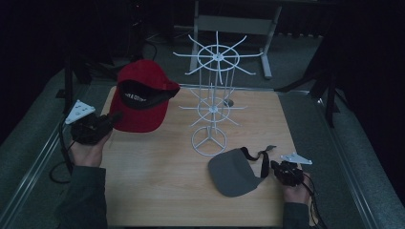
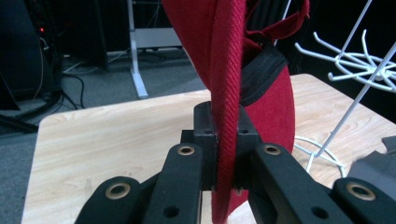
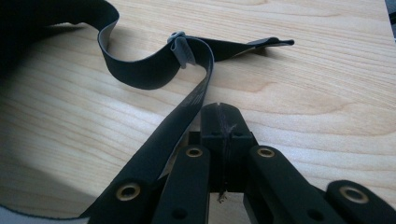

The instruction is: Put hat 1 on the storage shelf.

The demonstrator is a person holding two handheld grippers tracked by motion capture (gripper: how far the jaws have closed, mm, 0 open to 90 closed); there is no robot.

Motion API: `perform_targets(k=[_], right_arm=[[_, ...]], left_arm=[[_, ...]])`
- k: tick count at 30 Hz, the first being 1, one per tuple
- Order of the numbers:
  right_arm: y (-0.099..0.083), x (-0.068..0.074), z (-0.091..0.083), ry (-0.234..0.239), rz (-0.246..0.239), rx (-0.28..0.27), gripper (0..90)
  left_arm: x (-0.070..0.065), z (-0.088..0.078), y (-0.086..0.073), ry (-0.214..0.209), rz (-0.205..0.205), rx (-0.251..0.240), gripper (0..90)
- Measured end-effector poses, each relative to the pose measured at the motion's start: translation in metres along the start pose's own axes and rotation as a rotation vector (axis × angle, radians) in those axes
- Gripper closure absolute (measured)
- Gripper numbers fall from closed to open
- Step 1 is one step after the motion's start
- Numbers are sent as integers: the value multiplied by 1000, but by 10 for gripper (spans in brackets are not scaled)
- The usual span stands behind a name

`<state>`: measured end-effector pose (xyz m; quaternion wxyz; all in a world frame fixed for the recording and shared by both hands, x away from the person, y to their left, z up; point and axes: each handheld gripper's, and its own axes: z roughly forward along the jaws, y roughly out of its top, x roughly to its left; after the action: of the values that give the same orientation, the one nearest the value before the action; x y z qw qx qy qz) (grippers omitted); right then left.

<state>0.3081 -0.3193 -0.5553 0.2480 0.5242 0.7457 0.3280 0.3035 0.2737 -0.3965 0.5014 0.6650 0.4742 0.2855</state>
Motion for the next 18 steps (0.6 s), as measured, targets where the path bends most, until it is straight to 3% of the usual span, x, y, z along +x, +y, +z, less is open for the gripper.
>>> perform_targets(k=[18], right_arm=[[-6, 2, 8, -8, 18, -13, 868]], left_arm=[[-5, -11, 23, 21, 9, -80, 859]])
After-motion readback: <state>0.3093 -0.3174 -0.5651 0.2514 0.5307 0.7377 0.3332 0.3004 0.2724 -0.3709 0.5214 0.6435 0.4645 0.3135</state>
